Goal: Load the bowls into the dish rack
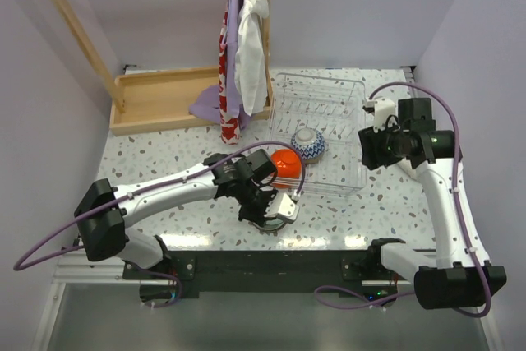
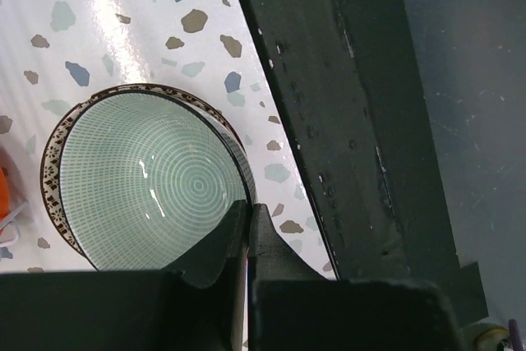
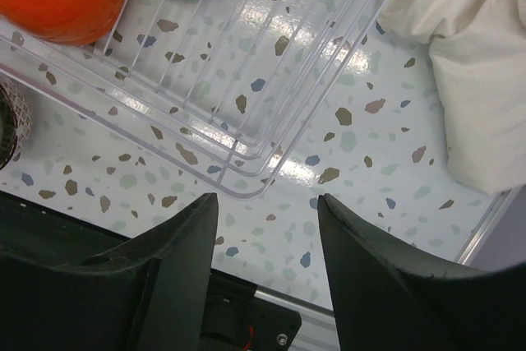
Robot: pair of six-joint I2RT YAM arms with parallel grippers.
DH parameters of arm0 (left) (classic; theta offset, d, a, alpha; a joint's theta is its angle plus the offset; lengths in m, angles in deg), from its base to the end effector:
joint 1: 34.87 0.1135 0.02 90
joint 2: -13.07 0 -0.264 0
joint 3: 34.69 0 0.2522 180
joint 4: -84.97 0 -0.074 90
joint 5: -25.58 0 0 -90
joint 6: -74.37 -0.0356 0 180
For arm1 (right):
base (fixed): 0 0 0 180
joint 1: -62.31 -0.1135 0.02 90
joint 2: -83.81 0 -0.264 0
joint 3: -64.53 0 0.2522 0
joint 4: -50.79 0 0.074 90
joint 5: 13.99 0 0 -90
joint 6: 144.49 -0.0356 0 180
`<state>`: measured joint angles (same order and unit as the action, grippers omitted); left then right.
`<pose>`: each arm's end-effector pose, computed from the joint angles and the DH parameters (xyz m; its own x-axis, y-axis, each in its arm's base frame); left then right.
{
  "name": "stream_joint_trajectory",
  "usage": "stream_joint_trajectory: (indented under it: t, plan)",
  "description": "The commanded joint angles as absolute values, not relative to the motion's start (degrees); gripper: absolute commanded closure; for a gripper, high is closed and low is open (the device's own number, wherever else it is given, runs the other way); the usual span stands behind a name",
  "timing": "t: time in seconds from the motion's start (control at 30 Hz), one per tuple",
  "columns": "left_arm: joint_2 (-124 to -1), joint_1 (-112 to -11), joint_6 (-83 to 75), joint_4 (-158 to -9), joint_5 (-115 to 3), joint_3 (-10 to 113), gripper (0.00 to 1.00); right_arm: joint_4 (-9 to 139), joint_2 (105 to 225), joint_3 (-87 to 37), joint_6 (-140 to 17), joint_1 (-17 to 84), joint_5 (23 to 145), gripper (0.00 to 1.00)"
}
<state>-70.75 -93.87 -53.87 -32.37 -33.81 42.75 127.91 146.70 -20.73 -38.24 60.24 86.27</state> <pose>0.1285 -0.2490 0.2502 0.1369 0.8064 -0.5753 0.9508 -0.2699 -0.1521 0.1955 0.0134 0.3554 -0.7448 -0.3025 -0.5948 -0.3611 0.9323 -0.0219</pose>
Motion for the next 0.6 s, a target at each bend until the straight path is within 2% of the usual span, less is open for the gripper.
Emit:
stream_joint_trajectory:
  t: [0.0, 0.37, 0.57]
  plan:
    - [-68.8, -94.0, -57.3, -29.5, -30.1, 47.8, 1.00, 130.6, 148.1, -24.6, -36.0, 60.5, 87.6, 0.45]
    - [-70.6, -94.0, -58.1, -21.3, -31.2, 58.9, 1.00, 130.4, 151.0, -26.3, -35.6, 60.5, 87.9, 0.46]
    - [-64.8, -92.4, -56.8, -20.9, -38.7, 52.8, 1.00, 128.5, 150.7, -25.1, -36.0, 60.5, 87.8, 0.46]
